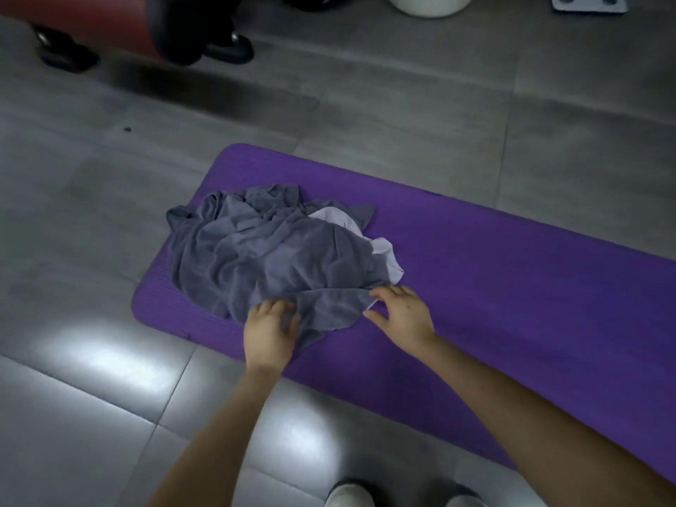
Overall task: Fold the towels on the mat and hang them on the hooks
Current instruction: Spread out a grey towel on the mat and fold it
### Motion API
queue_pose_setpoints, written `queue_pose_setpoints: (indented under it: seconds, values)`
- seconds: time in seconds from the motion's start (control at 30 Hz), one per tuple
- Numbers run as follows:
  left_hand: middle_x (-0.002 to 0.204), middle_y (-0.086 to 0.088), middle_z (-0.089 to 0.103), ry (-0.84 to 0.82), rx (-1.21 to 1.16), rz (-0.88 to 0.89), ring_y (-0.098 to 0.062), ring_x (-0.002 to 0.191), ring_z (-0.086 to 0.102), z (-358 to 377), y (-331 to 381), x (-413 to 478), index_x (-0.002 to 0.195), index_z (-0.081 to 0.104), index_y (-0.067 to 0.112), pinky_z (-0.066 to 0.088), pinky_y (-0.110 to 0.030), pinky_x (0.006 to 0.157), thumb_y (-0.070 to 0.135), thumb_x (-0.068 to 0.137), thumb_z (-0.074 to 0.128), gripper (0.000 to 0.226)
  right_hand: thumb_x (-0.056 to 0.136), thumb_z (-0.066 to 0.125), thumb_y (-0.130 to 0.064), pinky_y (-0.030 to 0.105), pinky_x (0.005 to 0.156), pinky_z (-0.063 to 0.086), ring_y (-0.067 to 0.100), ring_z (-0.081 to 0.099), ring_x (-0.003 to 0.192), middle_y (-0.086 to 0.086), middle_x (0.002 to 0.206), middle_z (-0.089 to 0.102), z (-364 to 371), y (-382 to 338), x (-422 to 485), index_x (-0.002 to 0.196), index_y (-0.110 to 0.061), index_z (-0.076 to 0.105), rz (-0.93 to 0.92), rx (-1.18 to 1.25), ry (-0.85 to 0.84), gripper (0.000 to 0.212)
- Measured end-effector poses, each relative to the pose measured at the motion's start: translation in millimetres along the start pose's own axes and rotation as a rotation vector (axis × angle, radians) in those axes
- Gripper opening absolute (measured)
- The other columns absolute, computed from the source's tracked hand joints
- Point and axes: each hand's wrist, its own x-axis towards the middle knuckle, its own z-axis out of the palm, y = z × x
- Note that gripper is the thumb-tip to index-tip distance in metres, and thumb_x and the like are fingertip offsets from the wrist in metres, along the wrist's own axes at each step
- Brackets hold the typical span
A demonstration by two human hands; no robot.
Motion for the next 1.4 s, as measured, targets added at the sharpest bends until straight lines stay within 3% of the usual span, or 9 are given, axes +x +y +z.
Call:
queue_pose_setpoints:
  seconds: [0.17, 0.27, 0.37, 0.53, 0.77, 0.93, 1.1, 1.3, 1.4]
  values:
    - [0.096, -0.009, 0.07, -0.089, 0.156, 0.063, -0.036, 0.081, 0.064, 84, -44, 42, 0.101, 0.069, 0.013, 0.049, -0.043, 0.07, 0.017, 0.063, 0.082, 0.04, 0.085, 0.066, -0.035, 0.039, 0.089, 0.049, 0.027, 0.055, 0.111, 0.006, 0.117, 0.064, 81, 35, 53, 0.127, -0.012, 0.056, -0.194, -0.002, 0.077, 0.049]
    - [0.083, -0.006, 0.068, -0.036, 0.167, 0.102, -0.033, 0.07, 0.063, 110, -63, 48, 0.09, 0.071, 0.017, 0.047, -0.04, 0.064, 0.023, 0.075, 0.067, 0.017, 0.083, 0.067, -0.039, 0.039, 0.091, 0.046, 0.026, 0.058, 0.107, 0.006, 0.116, 0.065, 112, 48, 70, 0.13, -0.014, 0.054, -0.262, 0.014, 0.131, 0.055]
    - [0.074, 0.0, 0.065, 0.045, 0.062, 0.188, -0.026, 0.064, 0.061, 110, -72, 49, 0.076, 0.069, 0.017, 0.048, -0.034, 0.061, 0.034, 0.082, 0.048, 0.028, 0.079, 0.062, -0.042, 0.036, 0.08, 0.044, 0.02, 0.066, 0.084, -0.002, 0.092, 0.07, 127, 53, 79, 0.11, -0.019, 0.067, -0.357, -0.077, 0.247, 0.039]
    - [0.074, 0.024, 0.055, -0.121, -0.209, 0.303, 0.0, 0.072, 0.054, 67, -42, 42, 0.083, 0.07, 0.018, 0.043, -0.018, 0.069, 0.029, 0.083, 0.064, 0.012, 0.083, 0.047, -0.05, 0.019, 0.075, 0.023, 0.0, 0.055, 0.07, -0.017, 0.072, 0.068, 83, 82, 42, 0.078, -0.03, 0.071, -0.413, -0.01, 0.327, 0.032]
    - [0.06, 0.024, 0.06, -0.364, -0.264, 0.533, 0.012, 0.07, 0.056, 39, 85, 53, 0.084, 0.071, 0.018, 0.04, -0.007, 0.063, 0.023, 0.081, 0.07, 0.005, 0.082, 0.05, -0.048, 0.022, 0.068, 0.022, 0.0, 0.047, 0.07, -0.017, 0.07, 0.067, -6, 159, -20, 0.077, -0.027, 0.071, -0.504, -0.15, 0.419, 0.03]
    - [0.069, 0.008, 0.061, -0.477, -0.333, 0.528, 0.011, 0.057, 0.054, 66, 191, 32, 0.086, 0.071, 0.009, 0.04, -0.004, 0.058, 0.015, 0.08, 0.072, 0.009, 0.089, 0.031, -0.061, 0.029, 0.068, 0.026, 0.003, 0.048, 0.072, -0.017, 0.067, 0.067, -60, 255, -73, 0.074, -0.029, 0.072, -0.417, -0.265, 0.539, 0.055]
    - [0.064, 0.009, 0.058, -0.569, -0.313, 0.527, 0.007, 0.047, 0.051, 115, 319, 6, 0.088, 0.069, 0.005, 0.04, -0.005, 0.046, 0.014, 0.082, 0.07, 0.011, 0.093, 0.022, -0.061, 0.03, 0.066, 0.023, 0.008, 0.055, 0.052, -0.014, 0.059, 0.062, -96, 364, -141, 0.071, -0.028, 0.071, -0.314, -0.354, 0.565, 0.063]
    - [0.067, 0.002, 0.056, -0.82, -0.401, 0.518, -0.01, 0.059, 0.053, 184, 481, -53, 0.091, 0.065, 0.007, 0.049, -0.017, 0.043, 0.009, 0.087, 0.064, 0.005, 0.093, 0.022, -0.058, 0.03, 0.067, 0.019, 0.009, 0.059, 0.052, -0.013, 0.06, 0.064, -143, 502, -250, 0.072, -0.028, 0.073, -0.062, -0.435, 0.588, 0.063]
    - [0.071, 0.001, 0.056, -0.867, -0.521, 0.48, -0.01, 0.066, 0.055, 217, 535, -82, 0.094, 0.064, 0.009, 0.053, -0.022, 0.057, 0.006, 0.087, 0.061, 0.008, 0.084, 0.034, -0.061, 0.031, 0.071, 0.022, 0.009, 0.065, 0.06, -0.01, 0.072, 0.073, -147, 556, -294, 0.071, -0.027, 0.075, 0.178, -0.372, 0.609, 0.054]
